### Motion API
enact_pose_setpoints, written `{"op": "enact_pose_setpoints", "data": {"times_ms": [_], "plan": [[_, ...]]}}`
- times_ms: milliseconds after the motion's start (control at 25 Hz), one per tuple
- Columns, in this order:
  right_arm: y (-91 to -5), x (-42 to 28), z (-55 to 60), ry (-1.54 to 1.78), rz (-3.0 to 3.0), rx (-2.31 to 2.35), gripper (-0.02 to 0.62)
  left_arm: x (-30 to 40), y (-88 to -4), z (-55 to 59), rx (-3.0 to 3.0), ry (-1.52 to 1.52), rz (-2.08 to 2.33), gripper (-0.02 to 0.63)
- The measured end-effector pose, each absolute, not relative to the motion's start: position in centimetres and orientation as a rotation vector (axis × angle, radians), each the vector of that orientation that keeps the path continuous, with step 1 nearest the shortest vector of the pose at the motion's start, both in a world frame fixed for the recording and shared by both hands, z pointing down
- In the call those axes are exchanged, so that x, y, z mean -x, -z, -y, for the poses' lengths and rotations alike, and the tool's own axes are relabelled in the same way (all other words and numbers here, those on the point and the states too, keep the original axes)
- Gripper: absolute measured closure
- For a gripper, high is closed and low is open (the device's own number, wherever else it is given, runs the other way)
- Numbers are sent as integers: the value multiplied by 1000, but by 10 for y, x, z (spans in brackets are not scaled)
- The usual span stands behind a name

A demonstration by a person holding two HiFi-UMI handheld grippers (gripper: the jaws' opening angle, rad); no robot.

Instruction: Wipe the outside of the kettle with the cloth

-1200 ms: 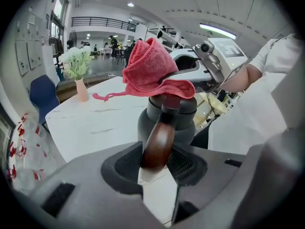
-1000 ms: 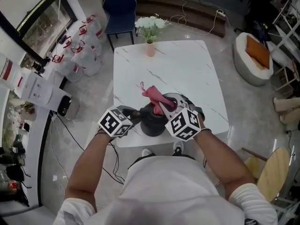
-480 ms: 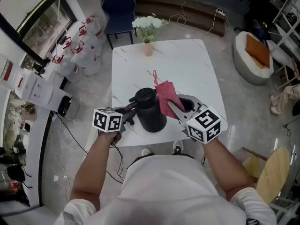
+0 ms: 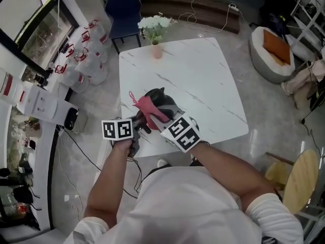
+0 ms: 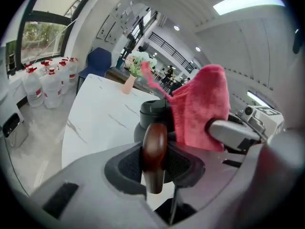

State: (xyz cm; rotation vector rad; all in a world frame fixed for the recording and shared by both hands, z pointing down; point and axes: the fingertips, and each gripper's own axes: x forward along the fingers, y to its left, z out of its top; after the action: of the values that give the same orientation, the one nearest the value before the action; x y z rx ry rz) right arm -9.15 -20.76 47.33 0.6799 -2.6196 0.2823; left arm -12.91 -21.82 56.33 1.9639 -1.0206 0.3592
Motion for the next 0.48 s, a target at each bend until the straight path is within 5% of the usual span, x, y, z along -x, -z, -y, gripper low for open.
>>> {"op": "enact_pose_setpoints", "data": {"times_ms": [480], "plan": [[-518, 68, 195, -109, 2439, -675, 532, 143, -573, 216, -1840, -206, 1051, 500]]}}
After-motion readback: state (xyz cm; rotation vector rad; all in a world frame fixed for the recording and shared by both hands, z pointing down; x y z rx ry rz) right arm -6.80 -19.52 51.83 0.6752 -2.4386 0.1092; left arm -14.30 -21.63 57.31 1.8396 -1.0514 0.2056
